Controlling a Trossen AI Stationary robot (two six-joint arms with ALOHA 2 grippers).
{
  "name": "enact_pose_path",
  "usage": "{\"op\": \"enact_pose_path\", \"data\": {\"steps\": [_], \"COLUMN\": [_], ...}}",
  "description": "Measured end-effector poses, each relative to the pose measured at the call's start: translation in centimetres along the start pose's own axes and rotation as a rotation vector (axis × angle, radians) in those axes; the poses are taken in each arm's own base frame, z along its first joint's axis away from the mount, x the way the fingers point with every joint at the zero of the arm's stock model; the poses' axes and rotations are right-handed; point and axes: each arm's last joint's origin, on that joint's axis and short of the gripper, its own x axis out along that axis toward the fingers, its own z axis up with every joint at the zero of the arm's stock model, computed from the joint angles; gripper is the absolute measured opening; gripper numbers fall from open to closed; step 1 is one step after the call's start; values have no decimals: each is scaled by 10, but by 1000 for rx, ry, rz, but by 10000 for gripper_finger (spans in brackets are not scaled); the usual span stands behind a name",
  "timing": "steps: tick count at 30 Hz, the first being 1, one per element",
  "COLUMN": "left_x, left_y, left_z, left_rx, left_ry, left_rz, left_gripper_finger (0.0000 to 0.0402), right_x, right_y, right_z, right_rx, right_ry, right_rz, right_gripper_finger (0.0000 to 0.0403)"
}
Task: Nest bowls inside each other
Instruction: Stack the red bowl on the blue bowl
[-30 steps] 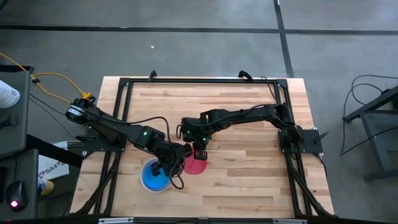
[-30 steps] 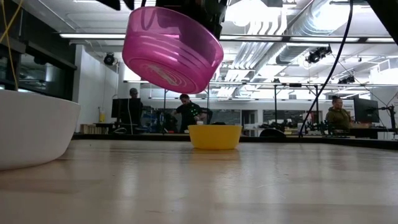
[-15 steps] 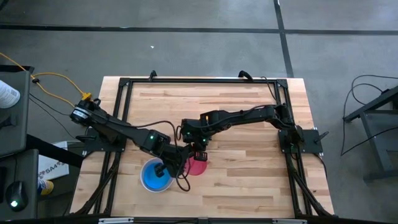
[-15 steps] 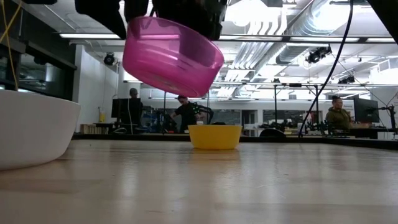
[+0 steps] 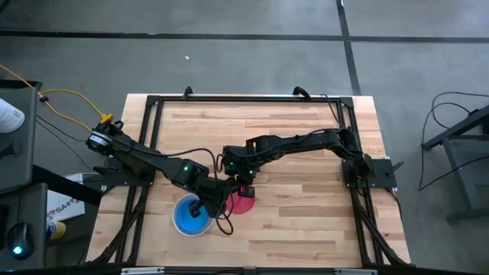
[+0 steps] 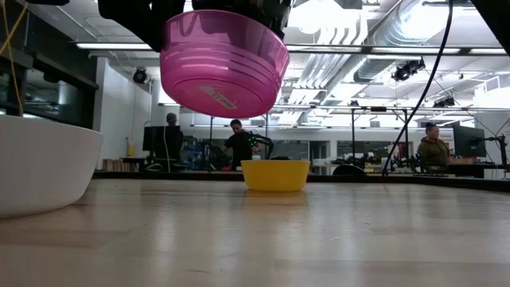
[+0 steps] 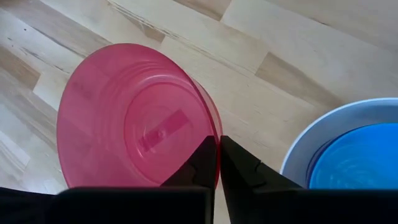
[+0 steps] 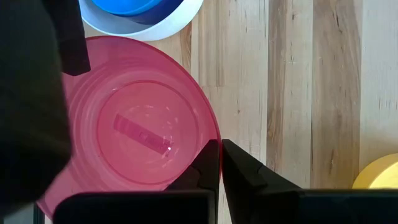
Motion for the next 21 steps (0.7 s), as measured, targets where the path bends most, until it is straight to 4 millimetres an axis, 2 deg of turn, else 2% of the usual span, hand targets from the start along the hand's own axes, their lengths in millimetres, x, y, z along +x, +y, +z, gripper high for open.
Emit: {"op": "enact_pose_path", "data": {"steps": [17,21], "left_x": [-1,-1], "left_y": [0,0], "left_z": [0,0], "left_rx": [4,8], "left_ry": [0,3], "left_rz": [3,10], "left_gripper_finger": [1,1], "right_x": [0,0], "right_y": [0,0], "right_z": [2,2], "right_rx": [-4,-2], "right_ry": [-16,-20], "right_rz": [2,4], "right_gripper_finger": [3,16]}}
